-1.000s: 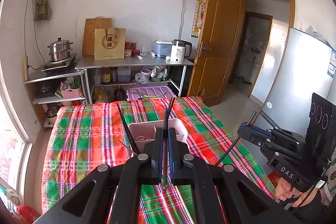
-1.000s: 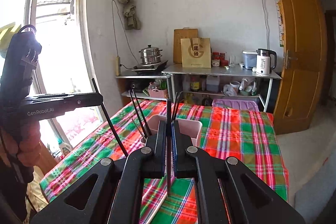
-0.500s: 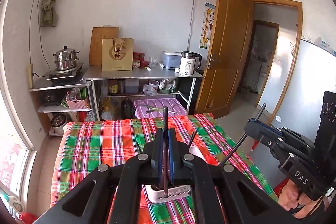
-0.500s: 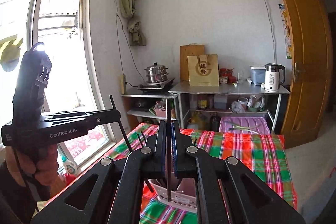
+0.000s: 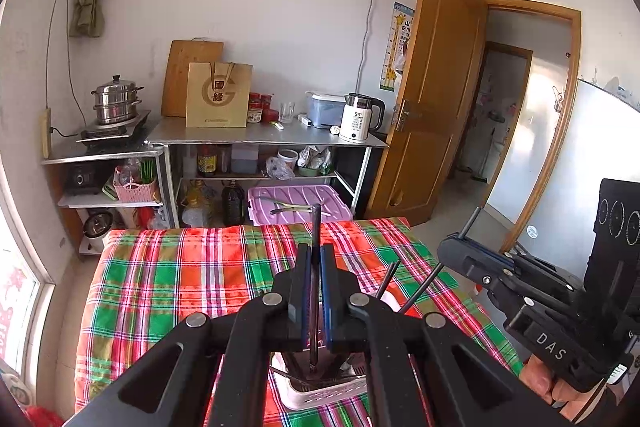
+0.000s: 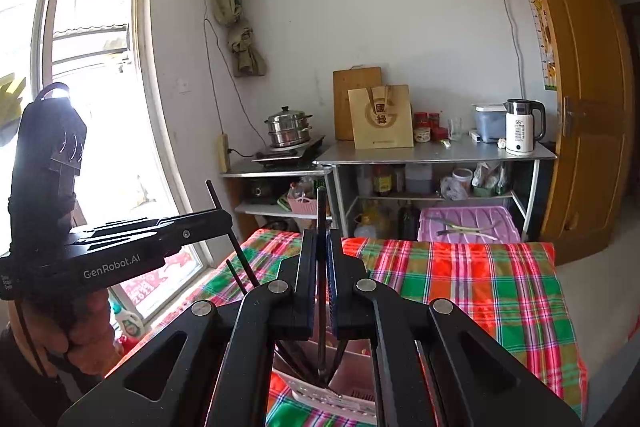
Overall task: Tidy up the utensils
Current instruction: 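Lower both utensils into the basket and open both tools, then move both tools back down to the light wooden chopsticks on the cloth, then close the left tool on a wooden chopstick while the right tool grasps another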
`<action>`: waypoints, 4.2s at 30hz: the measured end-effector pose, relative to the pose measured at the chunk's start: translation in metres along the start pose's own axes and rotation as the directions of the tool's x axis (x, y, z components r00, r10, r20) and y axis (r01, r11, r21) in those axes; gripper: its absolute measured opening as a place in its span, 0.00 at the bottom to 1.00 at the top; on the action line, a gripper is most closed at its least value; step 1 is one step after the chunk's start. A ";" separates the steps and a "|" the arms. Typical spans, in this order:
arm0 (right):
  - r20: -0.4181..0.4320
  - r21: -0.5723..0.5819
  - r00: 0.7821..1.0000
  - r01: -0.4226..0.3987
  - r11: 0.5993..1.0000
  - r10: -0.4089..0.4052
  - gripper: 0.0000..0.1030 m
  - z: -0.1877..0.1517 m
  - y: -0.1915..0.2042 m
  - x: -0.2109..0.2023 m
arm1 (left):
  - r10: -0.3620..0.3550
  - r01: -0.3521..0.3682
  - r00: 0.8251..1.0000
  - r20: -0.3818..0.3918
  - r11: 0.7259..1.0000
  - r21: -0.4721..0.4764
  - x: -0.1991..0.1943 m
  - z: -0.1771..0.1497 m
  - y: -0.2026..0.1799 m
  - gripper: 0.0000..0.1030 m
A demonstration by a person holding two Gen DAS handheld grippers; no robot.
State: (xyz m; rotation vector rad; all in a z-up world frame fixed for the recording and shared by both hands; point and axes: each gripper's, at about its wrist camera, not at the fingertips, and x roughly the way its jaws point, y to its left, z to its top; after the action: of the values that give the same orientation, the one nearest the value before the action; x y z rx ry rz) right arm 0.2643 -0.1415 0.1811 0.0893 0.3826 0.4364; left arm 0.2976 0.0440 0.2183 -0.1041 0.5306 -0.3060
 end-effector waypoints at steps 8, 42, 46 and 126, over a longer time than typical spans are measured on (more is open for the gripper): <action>-0.062 0.008 0.998 0.003 1.000 -0.003 0.05 -0.023 -0.005 0.012 | -0.013 0.011 0.997 -0.071 1.000 -0.020 0.028 -0.027 0.012 0.04; -0.073 0.015 0.997 0.009 1.000 -0.008 0.14 -0.071 0.003 -0.073 | 0.009 -0.009 1.000 -0.015 1.000 0.001 -0.069 -0.102 -0.011 0.16; -0.075 0.019 0.997 0.013 1.000 -0.012 0.14 -0.090 0.003 -0.093 | -0.003 0.004 1.000 -0.012 1.000 0.007 -0.086 -0.132 -0.021 0.16; -0.521 0.027 0.852 0.082 0.996 -0.056 0.27 -0.210 -0.011 0.041 | 0.040 -0.064 0.903 -0.427 0.997 -0.042 0.069 -0.245 0.004 0.09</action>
State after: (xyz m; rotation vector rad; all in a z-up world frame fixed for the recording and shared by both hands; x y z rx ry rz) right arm 0.2233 -0.1335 -0.0288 0.0015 0.9315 0.3752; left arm 0.2292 0.0217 -0.0261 -0.0757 0.9767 -0.2621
